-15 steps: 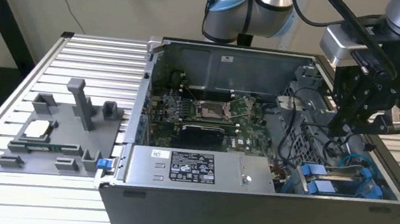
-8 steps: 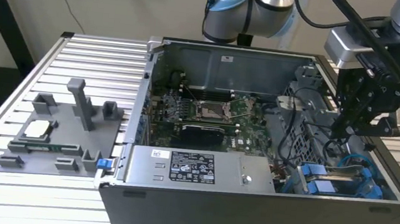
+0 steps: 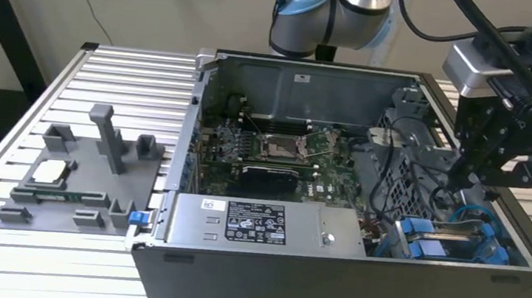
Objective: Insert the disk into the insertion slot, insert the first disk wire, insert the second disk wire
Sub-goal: 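Insert the first disk wire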
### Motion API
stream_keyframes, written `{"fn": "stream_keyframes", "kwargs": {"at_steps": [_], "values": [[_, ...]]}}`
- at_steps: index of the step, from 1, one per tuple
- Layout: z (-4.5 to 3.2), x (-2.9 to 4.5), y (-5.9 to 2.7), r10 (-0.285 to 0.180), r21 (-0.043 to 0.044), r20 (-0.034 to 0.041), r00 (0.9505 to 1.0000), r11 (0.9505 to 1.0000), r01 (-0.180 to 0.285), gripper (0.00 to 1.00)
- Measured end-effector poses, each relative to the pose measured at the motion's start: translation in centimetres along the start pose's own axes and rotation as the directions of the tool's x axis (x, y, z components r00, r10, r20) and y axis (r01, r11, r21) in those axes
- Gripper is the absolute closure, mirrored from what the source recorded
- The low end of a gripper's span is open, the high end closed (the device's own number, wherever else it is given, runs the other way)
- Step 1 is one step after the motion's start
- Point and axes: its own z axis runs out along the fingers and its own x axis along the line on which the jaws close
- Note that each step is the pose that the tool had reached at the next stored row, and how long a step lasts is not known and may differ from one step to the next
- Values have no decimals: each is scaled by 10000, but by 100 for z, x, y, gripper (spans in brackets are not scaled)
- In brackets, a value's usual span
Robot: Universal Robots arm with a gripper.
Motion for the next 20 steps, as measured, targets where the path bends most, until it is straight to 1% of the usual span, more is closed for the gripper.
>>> {"fn": "stream_keyframes", "kwargs": {"at_steps": [6,15,20], "values": [[10,37,-65,19,-59,-17,10000,10000,-19,100],[25,68,-147,62,-117,-53,10000,9999,-62,100],[32,77,-181,81,-135,-65,9999,9999,-82,100]]}}
